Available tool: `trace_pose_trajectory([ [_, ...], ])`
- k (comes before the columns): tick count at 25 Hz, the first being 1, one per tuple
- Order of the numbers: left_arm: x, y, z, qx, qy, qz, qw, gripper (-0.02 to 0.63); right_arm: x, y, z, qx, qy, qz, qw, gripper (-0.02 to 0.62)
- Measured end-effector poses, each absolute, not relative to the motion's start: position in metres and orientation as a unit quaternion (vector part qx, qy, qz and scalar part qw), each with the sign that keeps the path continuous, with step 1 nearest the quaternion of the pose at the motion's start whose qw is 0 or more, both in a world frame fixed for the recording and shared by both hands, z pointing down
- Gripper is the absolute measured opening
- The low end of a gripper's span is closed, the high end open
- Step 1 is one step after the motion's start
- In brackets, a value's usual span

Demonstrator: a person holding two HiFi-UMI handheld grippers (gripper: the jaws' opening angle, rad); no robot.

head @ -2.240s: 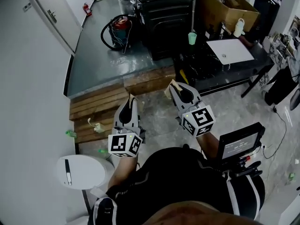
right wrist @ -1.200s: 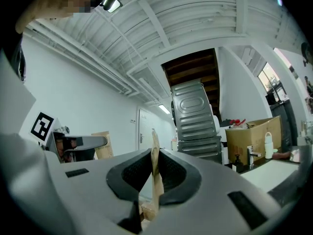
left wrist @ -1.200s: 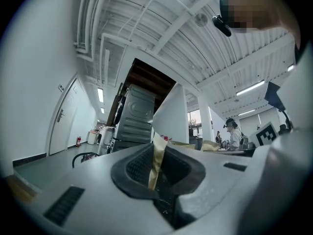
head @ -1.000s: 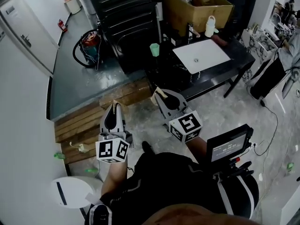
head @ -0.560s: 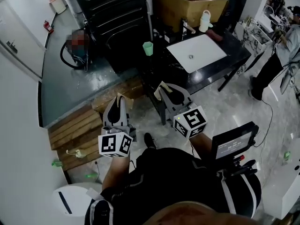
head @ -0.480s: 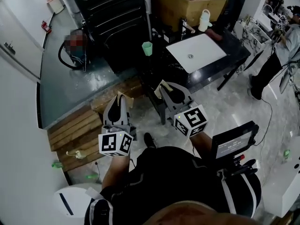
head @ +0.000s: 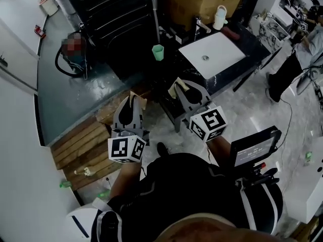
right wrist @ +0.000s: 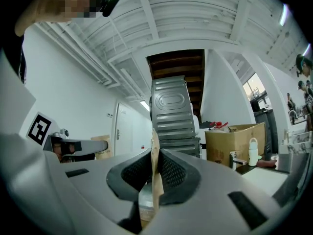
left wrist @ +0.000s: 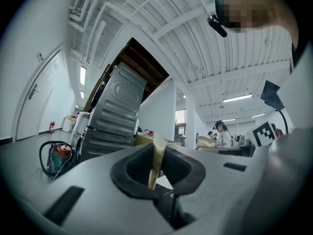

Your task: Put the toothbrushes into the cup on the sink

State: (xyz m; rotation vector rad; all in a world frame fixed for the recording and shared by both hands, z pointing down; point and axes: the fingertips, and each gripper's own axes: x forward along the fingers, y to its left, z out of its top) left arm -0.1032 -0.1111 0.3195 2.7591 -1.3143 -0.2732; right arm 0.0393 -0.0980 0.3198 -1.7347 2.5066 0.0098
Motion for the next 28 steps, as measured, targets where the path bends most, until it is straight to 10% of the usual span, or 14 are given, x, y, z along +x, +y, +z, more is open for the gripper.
trace_pose_trajectory([
  [28, -0.105, -0.237, 0.315, 0.929, -0.344, -0.121, 0.057, 0.037, 0.03, -0.197, 0.32, -0.637, 0.771, 0.01, 0.01, 0.046],
])
